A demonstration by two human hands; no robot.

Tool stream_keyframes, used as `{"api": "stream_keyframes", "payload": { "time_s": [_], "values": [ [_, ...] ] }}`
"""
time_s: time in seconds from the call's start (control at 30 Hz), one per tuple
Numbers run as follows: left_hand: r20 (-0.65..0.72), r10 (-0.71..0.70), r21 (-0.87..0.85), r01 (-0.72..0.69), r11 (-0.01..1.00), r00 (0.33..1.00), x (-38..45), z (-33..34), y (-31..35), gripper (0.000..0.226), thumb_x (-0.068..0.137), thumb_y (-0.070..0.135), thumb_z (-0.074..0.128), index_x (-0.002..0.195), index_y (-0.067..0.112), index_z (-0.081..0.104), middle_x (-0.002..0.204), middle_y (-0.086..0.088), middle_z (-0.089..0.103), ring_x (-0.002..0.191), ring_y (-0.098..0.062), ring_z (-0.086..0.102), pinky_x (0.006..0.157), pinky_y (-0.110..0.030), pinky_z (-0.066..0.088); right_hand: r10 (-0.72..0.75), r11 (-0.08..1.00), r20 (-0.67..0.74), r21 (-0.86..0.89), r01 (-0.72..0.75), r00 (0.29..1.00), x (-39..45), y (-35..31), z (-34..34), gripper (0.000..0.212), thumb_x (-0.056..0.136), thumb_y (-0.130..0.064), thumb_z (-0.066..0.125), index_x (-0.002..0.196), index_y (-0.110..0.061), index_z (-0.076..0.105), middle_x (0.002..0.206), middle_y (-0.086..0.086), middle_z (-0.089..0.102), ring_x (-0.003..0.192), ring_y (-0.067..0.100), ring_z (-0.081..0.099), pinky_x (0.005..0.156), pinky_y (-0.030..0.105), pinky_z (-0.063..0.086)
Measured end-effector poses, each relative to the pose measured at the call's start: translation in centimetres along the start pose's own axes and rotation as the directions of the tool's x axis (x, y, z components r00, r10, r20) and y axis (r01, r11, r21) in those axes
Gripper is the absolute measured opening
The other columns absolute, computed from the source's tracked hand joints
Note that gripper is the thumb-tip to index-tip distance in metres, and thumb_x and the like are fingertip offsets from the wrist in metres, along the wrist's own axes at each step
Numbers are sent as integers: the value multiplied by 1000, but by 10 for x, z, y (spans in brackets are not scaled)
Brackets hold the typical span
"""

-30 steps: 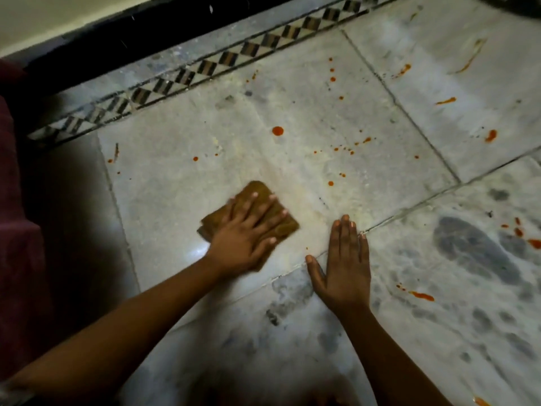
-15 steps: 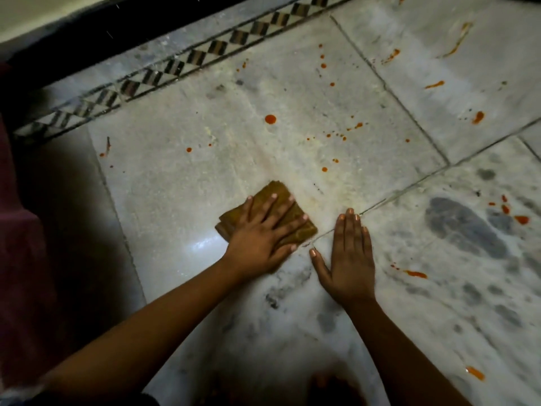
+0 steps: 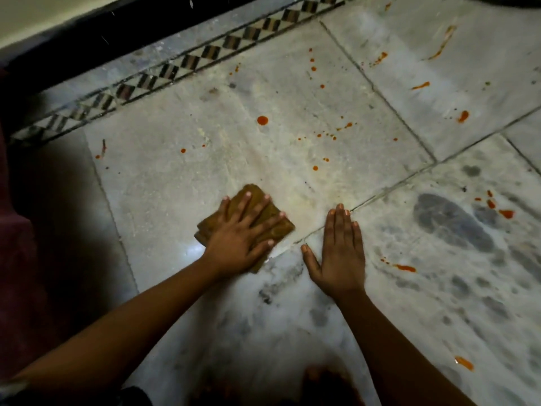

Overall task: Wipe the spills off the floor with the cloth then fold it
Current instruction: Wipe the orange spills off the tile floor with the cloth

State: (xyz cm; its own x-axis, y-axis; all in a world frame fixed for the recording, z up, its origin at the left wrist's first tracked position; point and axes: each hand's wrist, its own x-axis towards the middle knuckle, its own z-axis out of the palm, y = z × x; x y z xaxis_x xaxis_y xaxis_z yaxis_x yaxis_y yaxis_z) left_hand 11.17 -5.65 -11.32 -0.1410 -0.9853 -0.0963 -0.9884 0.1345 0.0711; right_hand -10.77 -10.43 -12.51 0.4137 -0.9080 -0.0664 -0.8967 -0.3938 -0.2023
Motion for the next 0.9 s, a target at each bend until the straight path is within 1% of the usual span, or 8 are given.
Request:
{"api": "stream_keyframes", "payload": {
  "time_s": [0.2, 0.27, 0.43, 0.5, 0.6, 0.67, 0.77, 0.9],
  "values": [
    [106, -425, -71, 433, 898, 899, 55, -35, -73, 63, 85, 59, 14, 146, 45, 8, 160, 1, -1, 145, -33, -8, 111, -61, -3, -61, 998, 18, 12, 60, 998, 8, -19, -3, 81, 89, -55, 31, 146, 3, 22, 154, 21, 19, 143, 30, 17, 118, 38, 6],
    [150, -406, -69, 419, 905, 901, 58, -32, -63, 65, 84, 59, 10, 147, 43, 3, 160, -1, -5, 145, -34, -11, 110, -61, -6, -56, 998, 31, -4, 57, 998, 9, -18, -1, 81, 90, -56, 27, 146, 3, 23, 154, 21, 19, 143, 31, 17, 118, 38, 3],
    [75, -145, -93, 152, 984, 987, -9, -8, -21, 61, 88, 58, 13, 145, 38, 7, 159, -3, 8, 145, -34, 1, 110, -62, -1, -178, 984, -9, 4, 178, 984, 26, -33, -5, 76, 91, -54, 26, 147, -2, 23, 154, 20, 20, 143, 31, 17, 116, 43, 4],
    [82, -253, -65, 258, 964, 964, -24, -7, -51, 60, 88, 58, 13, 145, 40, 7, 159, -2, 9, 146, -33, 1, 110, -61, -1, -258, 966, -7, 34, 258, 966, 40, -56, -1, 73, 92, -53, 26, 147, -6, 24, 154, 18, 20, 143, 31, 18, 116, 43, 4],
    [119, -470, -91, 481, 872, 874, -10, -15, -97, 61, 87, 60, 11, 145, 44, 4, 160, 1, 2, 146, -31, -7, 110, -59, -5, -309, 951, 21, 13, 308, 951, 55, -74, 8, 72, 92, -54, 23, 147, -8, 26, 154, 17, 22, 142, 31, 22, 115, 41, 1],
    [147, -528, -120, 545, 830, 836, 18, -20, -109, 55, 95, 55, 18, 147, 44, 3, 160, 1, -4, 145, -30, -12, 110, -60, -8, -310, 951, 16, -3, 310, 951, 64, -77, 14, 72, 92, -54, 22, 147, -8, 28, 153, 18, 24, 141, 32, 24, 115, 42, 3],
    [145, -515, -140, 533, 835, 845, 43, -22, -94, 52, 98, 51, 21, 147, 43, 5, 160, 1, -3, 145, -32, -13, 109, -61, -10, -292, 956, 14, -8, 292, 956, 70, -83, 16, 71, 92, -52, 25, 145, -7, 31, 152, 18, 28, 140, 33, 27, 114, 44, 8],
    [70, -349, -124, 355, 926, 934, -5, -15, -70, 58, 90, 56, 12, 146, 42, 11, 160, 0, 4, 146, -31, -6, 110, -58, -8, -297, 955, 4, 11, 297, 955, 71, -85, 19, 70, 91, -52, 26, 147, -9, 28, 153, 17, 26, 140, 32, 26, 114, 44, 7]
  ]
}}
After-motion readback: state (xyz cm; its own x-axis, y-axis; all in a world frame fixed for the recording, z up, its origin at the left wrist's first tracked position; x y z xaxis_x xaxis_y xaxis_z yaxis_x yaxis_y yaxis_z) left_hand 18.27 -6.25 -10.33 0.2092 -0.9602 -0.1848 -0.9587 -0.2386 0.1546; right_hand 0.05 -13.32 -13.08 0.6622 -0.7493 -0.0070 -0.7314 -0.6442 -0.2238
